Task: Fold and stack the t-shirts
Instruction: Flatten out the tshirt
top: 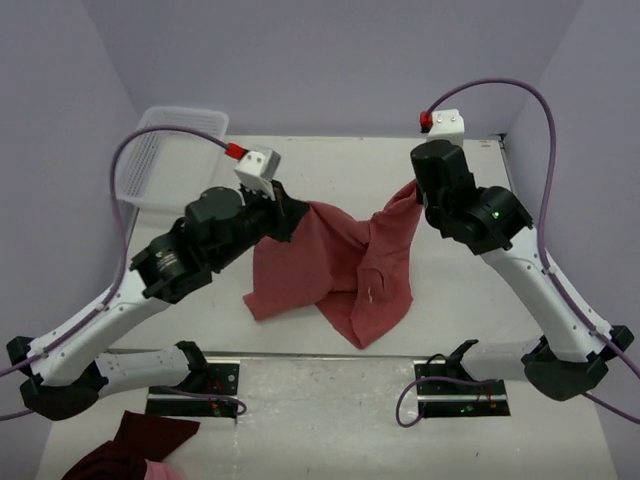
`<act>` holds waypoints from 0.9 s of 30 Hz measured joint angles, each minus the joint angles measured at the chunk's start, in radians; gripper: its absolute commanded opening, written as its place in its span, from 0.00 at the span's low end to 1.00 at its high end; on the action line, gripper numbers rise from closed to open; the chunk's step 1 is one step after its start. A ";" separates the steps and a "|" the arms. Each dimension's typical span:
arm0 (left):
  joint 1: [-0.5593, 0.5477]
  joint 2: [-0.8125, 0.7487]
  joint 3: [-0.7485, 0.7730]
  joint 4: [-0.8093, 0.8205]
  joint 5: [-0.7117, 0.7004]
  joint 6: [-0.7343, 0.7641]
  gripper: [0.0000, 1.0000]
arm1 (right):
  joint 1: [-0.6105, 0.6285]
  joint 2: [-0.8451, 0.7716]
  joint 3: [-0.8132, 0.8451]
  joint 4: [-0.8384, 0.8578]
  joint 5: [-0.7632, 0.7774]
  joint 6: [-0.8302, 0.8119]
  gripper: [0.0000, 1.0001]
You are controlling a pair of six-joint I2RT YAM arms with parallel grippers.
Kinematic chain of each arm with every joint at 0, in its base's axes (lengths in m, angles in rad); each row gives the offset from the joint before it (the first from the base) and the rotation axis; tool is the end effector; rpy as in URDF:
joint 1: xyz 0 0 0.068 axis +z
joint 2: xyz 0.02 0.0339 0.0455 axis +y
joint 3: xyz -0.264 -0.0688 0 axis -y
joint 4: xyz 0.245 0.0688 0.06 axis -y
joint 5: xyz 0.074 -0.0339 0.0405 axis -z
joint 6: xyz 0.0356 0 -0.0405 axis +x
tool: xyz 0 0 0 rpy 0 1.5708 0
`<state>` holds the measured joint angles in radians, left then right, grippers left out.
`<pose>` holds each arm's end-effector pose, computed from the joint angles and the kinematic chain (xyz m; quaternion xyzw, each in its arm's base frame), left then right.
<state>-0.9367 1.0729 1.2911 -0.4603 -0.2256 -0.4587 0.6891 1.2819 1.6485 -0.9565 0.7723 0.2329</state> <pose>0.1401 -0.1771 0.4310 0.1178 0.7765 -0.3257 0.5264 0.1969 0.1301 0.4550 -0.0120 0.8361 -0.1034 0.5386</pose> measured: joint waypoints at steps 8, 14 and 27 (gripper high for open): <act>0.000 -0.093 0.262 -0.131 -0.161 0.126 0.00 | -0.001 -0.130 0.319 -0.027 -0.095 -0.075 0.00; 0.000 -0.133 0.426 -0.159 -0.129 0.232 0.00 | 0.000 -0.249 0.631 -0.039 -0.348 -0.157 0.00; 0.000 -0.219 0.657 -0.102 0.093 0.316 0.00 | -0.002 -0.441 0.667 0.002 -0.962 -0.226 0.00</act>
<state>-0.9363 0.8543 1.9484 -0.5625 -0.1326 -0.1425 0.6876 0.8406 2.3157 -0.9550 -0.1898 0.0067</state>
